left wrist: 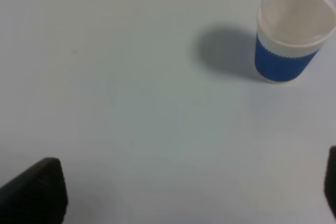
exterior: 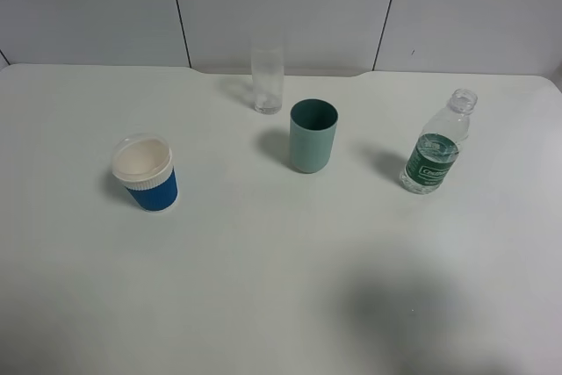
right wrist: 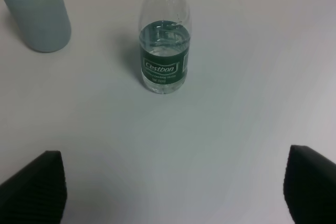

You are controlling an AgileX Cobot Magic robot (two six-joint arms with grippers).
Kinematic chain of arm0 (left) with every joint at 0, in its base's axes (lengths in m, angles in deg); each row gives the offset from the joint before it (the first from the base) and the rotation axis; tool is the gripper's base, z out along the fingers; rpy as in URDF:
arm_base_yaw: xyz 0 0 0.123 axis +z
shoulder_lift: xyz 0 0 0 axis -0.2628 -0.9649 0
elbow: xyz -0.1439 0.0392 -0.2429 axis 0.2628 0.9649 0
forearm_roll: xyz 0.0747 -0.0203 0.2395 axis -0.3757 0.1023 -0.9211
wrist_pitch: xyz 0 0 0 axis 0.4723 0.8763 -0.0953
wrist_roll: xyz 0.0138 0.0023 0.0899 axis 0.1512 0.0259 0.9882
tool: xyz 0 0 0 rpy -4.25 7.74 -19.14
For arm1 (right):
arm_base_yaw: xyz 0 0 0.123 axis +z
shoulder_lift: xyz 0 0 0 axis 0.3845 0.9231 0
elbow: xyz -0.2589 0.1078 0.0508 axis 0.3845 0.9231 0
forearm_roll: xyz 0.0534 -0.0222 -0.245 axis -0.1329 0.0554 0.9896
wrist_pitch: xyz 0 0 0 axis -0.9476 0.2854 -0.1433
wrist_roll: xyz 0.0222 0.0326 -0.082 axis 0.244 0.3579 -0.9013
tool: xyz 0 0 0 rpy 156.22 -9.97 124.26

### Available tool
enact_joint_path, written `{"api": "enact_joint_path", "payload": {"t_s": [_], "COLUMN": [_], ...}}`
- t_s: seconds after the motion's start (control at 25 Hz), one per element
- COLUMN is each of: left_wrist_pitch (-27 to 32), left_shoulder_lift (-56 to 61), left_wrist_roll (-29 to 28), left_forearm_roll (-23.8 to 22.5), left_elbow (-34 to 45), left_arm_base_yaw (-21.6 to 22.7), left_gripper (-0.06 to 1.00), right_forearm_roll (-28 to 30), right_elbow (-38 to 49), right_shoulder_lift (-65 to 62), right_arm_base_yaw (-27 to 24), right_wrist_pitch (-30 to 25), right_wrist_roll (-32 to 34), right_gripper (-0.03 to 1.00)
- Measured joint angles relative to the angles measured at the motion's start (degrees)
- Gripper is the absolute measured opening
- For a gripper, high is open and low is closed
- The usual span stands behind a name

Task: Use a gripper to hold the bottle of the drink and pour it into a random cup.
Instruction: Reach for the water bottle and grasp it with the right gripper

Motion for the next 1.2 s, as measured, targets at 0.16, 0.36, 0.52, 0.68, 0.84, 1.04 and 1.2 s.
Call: {"api": "enact_joint_path", "payload": {"t_s": [0.16,0.36,0.52,0.68,0.84,1.04,1.2], "left_wrist_pitch": [0.00,0.00,0.00,0.00,0.00,0.00,0.00], "left_shoulder_lift": [0.00,0.00,0.00,0.00,0.00,0.00,0.00], "left_wrist_roll": [0.00,0.00,0.00,0.00,0.00,0.00,0.00], "left_forearm_roll": [0.00,0.00,0.00,0.00,0.00,0.00,0.00], "left_elbow": [0.00,0.00,0.00,0.00,0.00,0.00,0.00], "left_arm_base_yaw": [0.00,0.00,0.00,0.00,0.00,0.00,0.00], "left_gripper": [0.99,0.99,0.99,0.99,0.99,0.99,0.99], "right_forearm_roll": [0.00,0.00,0.00,0.00,0.00,0.00,0.00], "right_elbow": [0.00,0.00,0.00,0.00,0.00,0.00,0.00], "right_shoulder_lift": [0.00,0.00,0.00,0.00,0.00,0.00,0.00], "right_arm_base_yaw": [0.00,0.00,0.00,0.00,0.00,0.00,0.00], "right_wrist_pitch": [0.00,0.00,0.00,0.00,0.00,0.00,0.00], "right_wrist_roll": [0.00,0.00,0.00,0.00,0.00,0.00,0.00], "right_gripper": [0.82,0.82,0.82,0.82,0.82,0.82,0.82]}}
